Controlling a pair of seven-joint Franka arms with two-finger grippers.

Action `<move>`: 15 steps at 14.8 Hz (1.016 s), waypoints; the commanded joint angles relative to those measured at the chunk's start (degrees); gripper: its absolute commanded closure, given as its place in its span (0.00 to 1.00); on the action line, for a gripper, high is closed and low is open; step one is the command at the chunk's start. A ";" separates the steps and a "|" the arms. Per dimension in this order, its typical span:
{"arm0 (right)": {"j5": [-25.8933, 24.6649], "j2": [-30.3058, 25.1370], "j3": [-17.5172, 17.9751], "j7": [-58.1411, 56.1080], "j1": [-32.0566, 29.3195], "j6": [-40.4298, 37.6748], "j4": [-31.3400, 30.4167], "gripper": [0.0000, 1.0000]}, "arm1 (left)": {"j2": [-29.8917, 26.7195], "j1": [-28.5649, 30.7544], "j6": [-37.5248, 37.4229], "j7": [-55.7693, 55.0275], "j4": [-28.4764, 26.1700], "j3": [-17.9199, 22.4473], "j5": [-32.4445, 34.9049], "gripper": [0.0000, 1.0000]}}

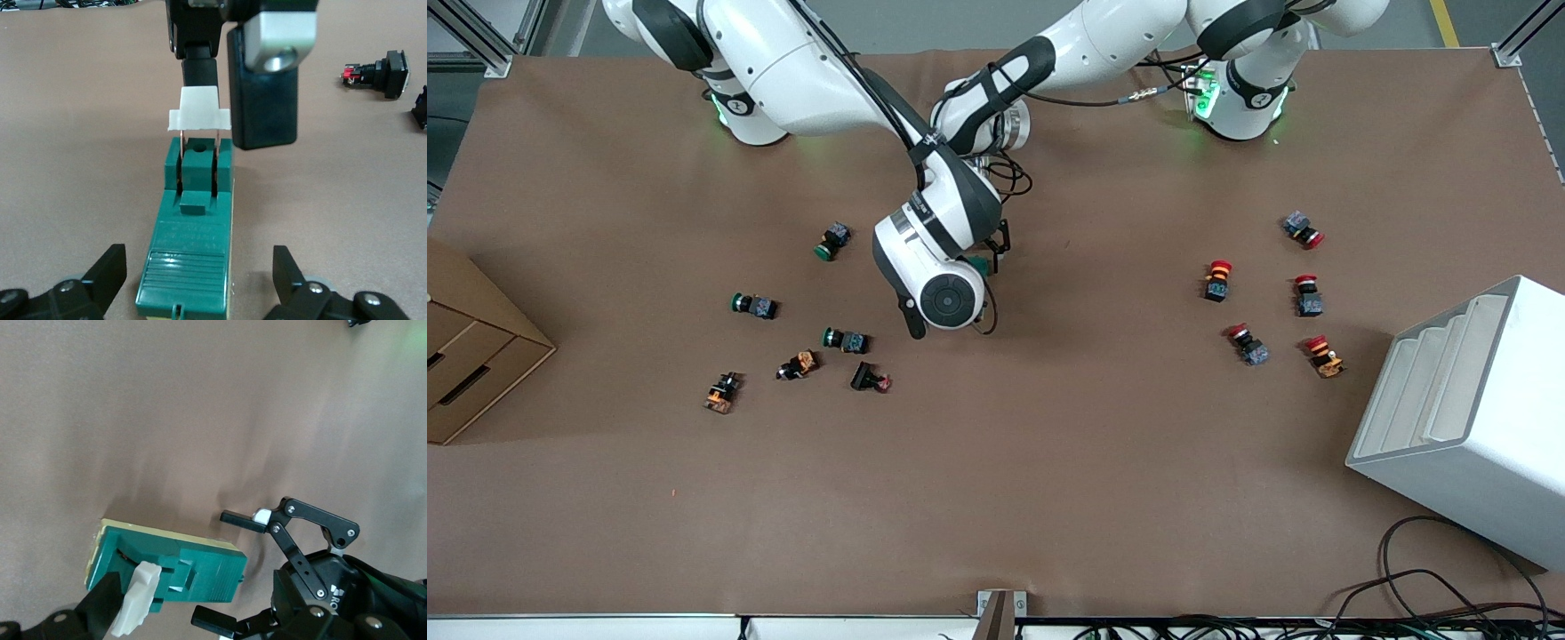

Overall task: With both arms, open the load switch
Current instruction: 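Push the white handle down with the right gripper while the left gripper holds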

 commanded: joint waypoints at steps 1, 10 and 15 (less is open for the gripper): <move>1.22 -0.12 1.49 0.50 -0.29 -2.93 0.33 0.00 | 0.50 -0.63 -0.55 -0.65 0.87 0.23 0.98 0.03; 1.04 -0.65 2.82 -0.98 0.06 -8.82 0.25 0.00 | 0.33 -0.63 -0.55 -0.47 0.78 0.32 0.90 0.03; 0.51 -0.21 2.64 -1.43 1.46 -9.00 -0.28 0.00 | 0.33 -0.63 -0.55 -0.47 0.78 0.23 0.90 0.03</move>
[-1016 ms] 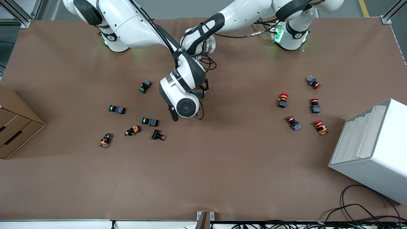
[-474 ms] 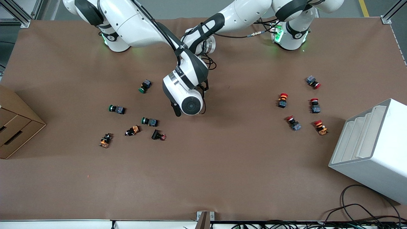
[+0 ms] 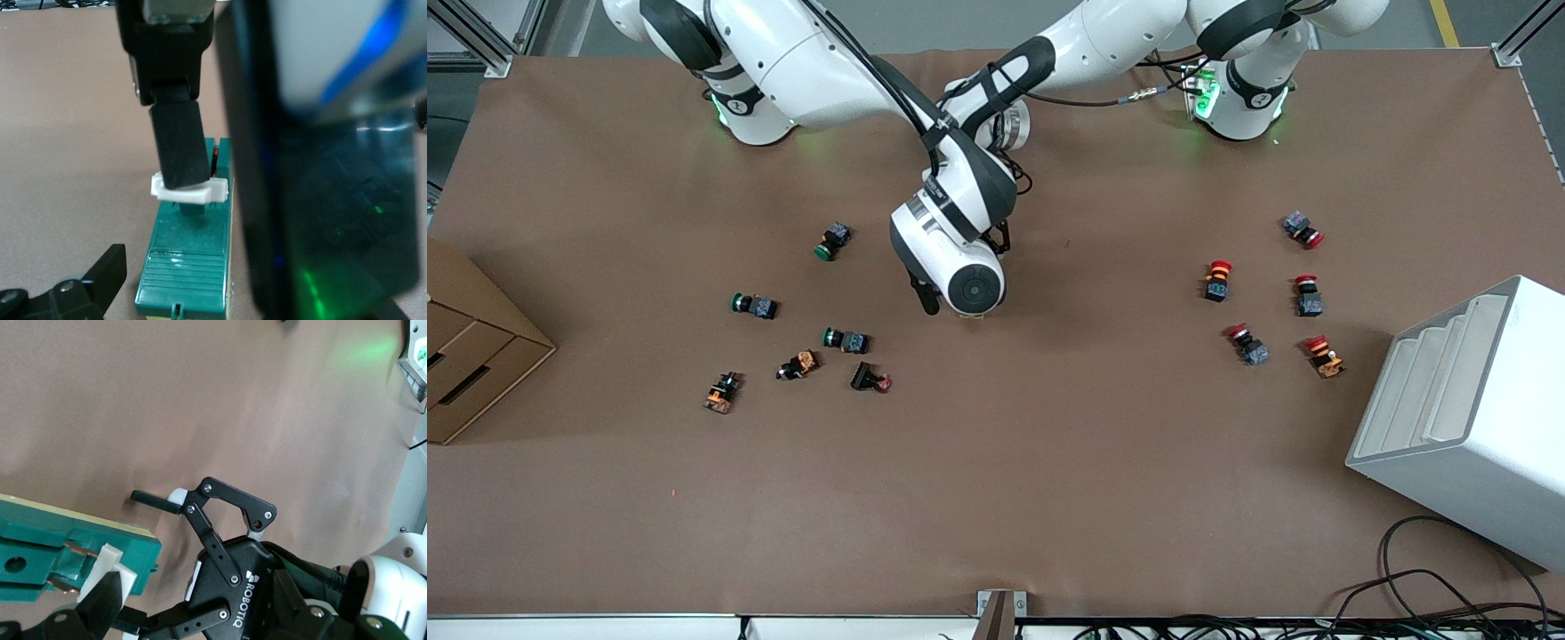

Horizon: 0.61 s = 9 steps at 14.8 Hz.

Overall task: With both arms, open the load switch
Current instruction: 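Push the white handle down with the right gripper while the left gripper holds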

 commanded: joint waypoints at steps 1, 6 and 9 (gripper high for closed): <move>0.31 -0.10 -0.13 -0.91 0.69 0.44 -0.70 0.00 | 0.20 -0.61 -0.55 -0.47 0.67 0.23 0.90 0.03; 0.14 0.60 -0.13 -1.00 1.04 3.61 -2.11 0.00 | 0.12 -0.52 -0.55 -0.39 0.67 0.23 0.90 0.03; -0.48 0.86 -0.13 -1.09 0.95 3.88 -1.94 0.00 | 0.03 -0.52 -0.55 -0.30 0.58 0.23 0.63 0.03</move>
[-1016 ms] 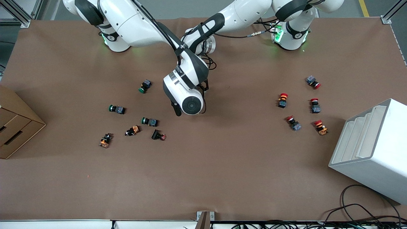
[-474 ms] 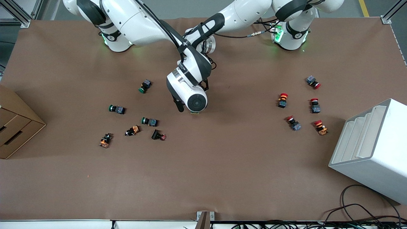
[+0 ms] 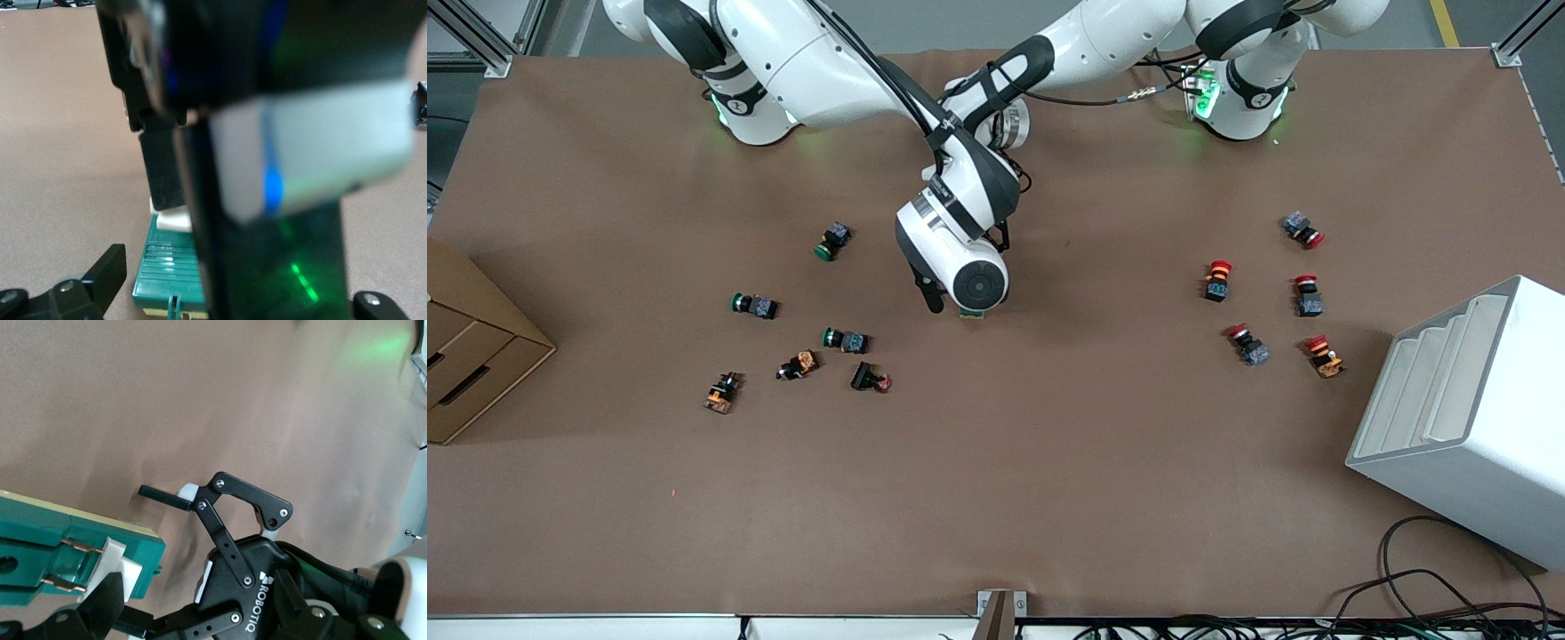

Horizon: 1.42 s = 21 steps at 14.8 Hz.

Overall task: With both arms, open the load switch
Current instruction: 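Push the white handle down with the right gripper while the left gripper holds, then withdraw the right gripper from the switch toward its rest side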

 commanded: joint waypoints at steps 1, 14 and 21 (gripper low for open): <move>-0.50 0.40 -0.22 -1.15 0.13 1.13 -0.19 0.00 | -0.10 -0.26 -0.55 -0.21 0.65 0.27 0.63 0.03; -11.13 -12.07 -0.75 -42.50 -16.46 -4.31 1.57 0.00 | -0.37 -0.18 -0.64 0.05 0.74 0.27 0.37 0.03; -19.22 -22.45 -0.66 -81.62 -30.44 -4.05 0.16 0.00 | -3.70 0.00 -0.64 5.40 3.46 -0.34 -9.89 0.03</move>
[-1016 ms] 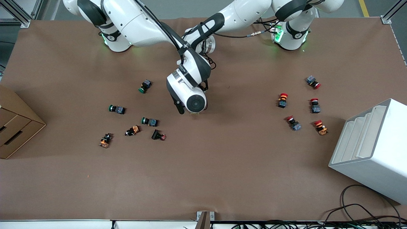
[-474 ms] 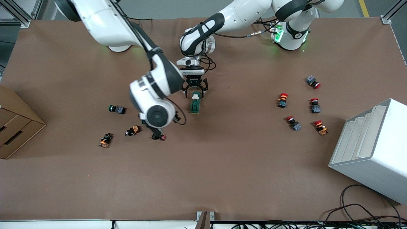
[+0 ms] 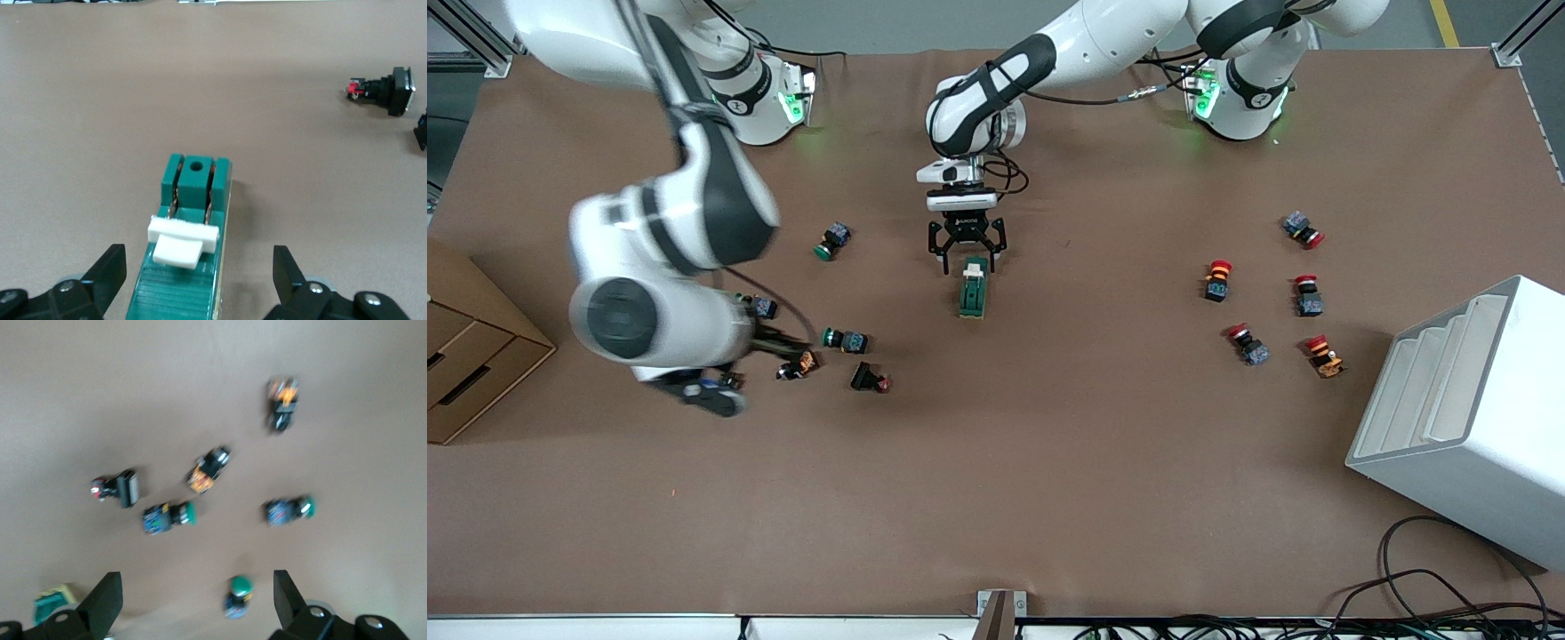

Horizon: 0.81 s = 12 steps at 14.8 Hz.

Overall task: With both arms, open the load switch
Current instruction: 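Withdraw the right gripper from the switch toward its rest side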

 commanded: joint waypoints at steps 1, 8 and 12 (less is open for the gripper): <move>-2.50 -4.63 1.25 -12.34 -4.53 0.92 -3.45 0.00 | -3.96 -0.07 -0.50 4.63 1.56 -0.18 -6.42 0.02; -2.50 -8.06 1.16 -30.49 -15.97 -1.00 -3.36 0.00 | -9.51 3.43 -0.59 16.59 13.50 0.26 -31.28 0.01; -2.07 -8.06 1.25 -30.58 -17.64 -3.03 -1.70 0.00 | -13.27 10.37 -2.52 25.80 16.51 0.17 -40.88 0.00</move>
